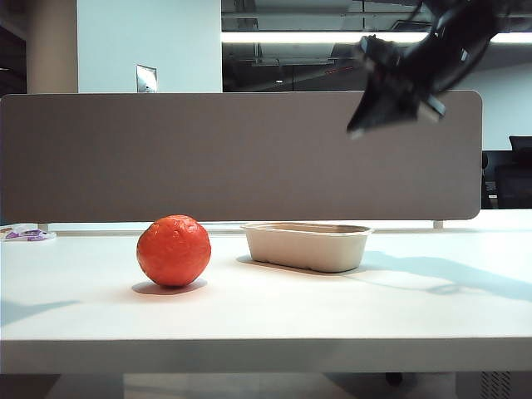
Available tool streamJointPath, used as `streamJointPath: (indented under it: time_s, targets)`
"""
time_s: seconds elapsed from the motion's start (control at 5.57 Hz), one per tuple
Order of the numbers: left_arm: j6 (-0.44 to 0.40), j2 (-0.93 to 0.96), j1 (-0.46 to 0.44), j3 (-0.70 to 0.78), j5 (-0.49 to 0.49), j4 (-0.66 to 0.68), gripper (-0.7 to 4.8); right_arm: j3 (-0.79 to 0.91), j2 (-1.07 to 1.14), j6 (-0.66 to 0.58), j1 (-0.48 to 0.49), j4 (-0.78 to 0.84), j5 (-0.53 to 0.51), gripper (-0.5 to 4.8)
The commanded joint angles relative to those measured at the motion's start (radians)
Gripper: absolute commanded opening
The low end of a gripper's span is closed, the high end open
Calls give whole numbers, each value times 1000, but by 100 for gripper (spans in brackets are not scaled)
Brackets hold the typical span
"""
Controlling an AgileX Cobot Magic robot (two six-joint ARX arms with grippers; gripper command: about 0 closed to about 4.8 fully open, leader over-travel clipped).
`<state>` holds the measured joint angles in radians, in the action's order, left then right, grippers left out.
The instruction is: Pick up the orange and place it into the paper lunchbox.
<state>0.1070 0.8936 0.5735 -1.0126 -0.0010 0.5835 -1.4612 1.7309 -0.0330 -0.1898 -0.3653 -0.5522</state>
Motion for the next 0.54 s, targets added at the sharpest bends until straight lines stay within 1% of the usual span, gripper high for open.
streamJointPath:
  time_s: [0.18, 0.36, 0.54]
  targets:
    - [-40, 0, -1, 0, 4, 66, -5, -3, -129, 51, -29, -116, 42, -1]
    - [-73, 0, -1, 6, 4, 64, -5, -3, -164, 66, -40, -137, 65, -1]
    - [-100, 0, -1, 40, 5, 27, -5, -3, -257, 68, -71, -157, 114, -1]
